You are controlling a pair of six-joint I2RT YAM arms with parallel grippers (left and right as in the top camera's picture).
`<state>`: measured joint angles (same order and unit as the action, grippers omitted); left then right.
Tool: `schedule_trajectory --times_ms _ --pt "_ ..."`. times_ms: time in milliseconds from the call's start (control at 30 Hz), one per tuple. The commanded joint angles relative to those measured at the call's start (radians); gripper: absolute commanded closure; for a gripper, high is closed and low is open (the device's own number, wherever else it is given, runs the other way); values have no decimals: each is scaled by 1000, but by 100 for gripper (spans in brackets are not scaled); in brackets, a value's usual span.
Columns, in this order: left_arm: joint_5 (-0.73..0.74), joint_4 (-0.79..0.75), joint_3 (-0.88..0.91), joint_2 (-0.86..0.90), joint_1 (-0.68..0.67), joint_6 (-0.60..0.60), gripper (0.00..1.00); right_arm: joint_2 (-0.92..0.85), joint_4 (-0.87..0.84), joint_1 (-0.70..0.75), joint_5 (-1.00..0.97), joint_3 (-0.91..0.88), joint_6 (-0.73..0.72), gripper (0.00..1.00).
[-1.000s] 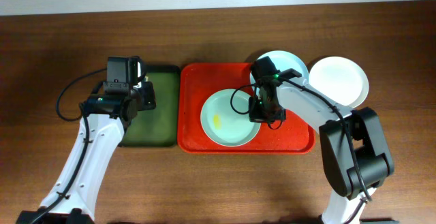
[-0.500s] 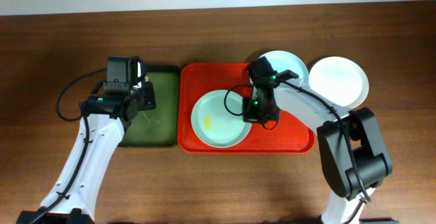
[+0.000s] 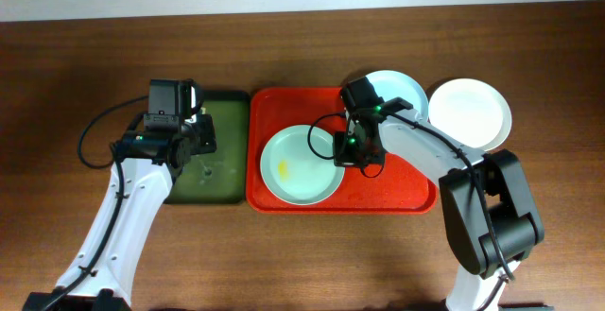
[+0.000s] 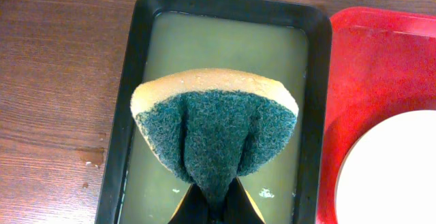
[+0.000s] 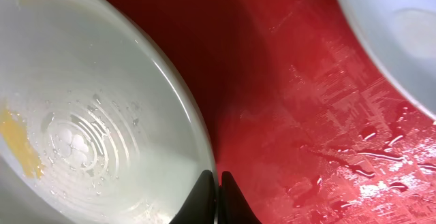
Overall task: Clean dirty plates on tray and stack at the side
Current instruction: 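Lift the sponge with the left gripper and move it over the light-blue plate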
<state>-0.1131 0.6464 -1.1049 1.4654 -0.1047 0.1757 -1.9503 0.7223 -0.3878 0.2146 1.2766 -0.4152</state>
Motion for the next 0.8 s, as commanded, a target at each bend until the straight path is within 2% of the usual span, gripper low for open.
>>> schedule_trajectory --times_ms 0,400,500,567,667,767 --pt "-14 2 8 12 -4 -13 100 -10 8 -4 -42 -3 -19 96" --pt "23 19 20 20 -4 -13 100 44 93 -4 -68 4 -50 96" --pt "23 19 25 65 -4 -14 100 44 100 -4 -16 4 -98 96" --pt "23 16 25 99 -4 -14 100 44 99 -4 -70 4 -98 96" --pt "23 5 25 116 -4 -14 100 44 74 -4 -119 4 -97 88" --pt "23 1 25 116 -4 -14 100 44 70 -4 -119 4 -98 86"
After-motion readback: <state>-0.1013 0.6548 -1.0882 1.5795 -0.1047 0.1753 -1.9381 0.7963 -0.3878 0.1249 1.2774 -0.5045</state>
